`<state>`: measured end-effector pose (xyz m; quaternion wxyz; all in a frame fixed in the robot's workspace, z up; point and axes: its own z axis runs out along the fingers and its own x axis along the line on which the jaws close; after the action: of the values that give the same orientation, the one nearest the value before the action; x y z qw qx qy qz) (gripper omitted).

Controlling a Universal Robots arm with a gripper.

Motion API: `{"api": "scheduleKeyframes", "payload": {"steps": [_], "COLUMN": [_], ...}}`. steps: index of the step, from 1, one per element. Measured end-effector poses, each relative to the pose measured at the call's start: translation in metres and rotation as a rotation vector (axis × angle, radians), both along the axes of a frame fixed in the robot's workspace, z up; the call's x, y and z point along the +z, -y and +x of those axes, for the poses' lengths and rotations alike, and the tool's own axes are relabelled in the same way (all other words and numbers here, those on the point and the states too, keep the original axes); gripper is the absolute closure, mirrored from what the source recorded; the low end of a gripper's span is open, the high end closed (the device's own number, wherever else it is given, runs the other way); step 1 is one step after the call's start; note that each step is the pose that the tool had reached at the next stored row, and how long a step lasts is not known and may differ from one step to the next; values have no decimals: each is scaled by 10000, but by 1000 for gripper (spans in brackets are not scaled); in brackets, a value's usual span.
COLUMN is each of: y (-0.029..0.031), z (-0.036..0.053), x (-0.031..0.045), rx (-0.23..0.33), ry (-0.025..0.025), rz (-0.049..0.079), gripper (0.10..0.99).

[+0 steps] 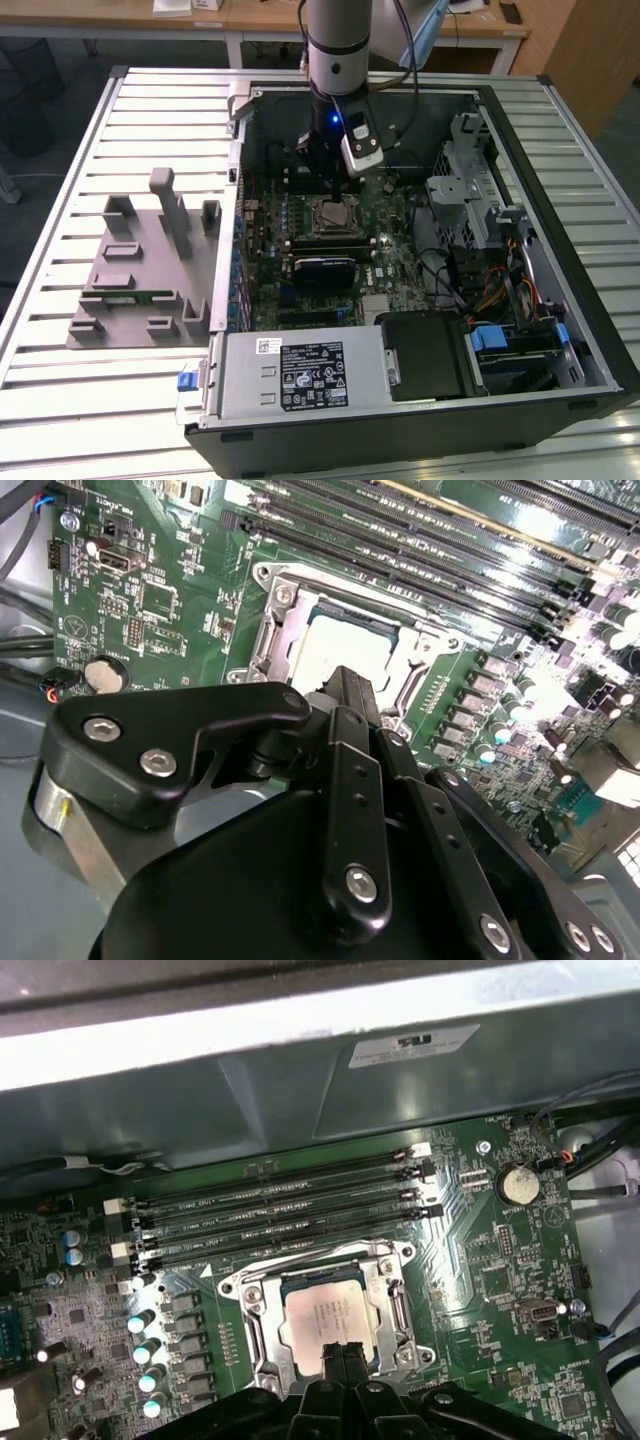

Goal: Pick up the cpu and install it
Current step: 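Install the second cpu locking lever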

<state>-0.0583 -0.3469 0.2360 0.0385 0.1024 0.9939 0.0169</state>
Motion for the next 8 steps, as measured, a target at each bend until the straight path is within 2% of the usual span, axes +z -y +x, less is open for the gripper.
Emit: {"api": "scheduleKeyframes", "payload": {"steps": [8], "y": [70], "z": [1], "x": [0], "rx": [0], "ry": [0], "rz": [-1], "gripper": [980]}}
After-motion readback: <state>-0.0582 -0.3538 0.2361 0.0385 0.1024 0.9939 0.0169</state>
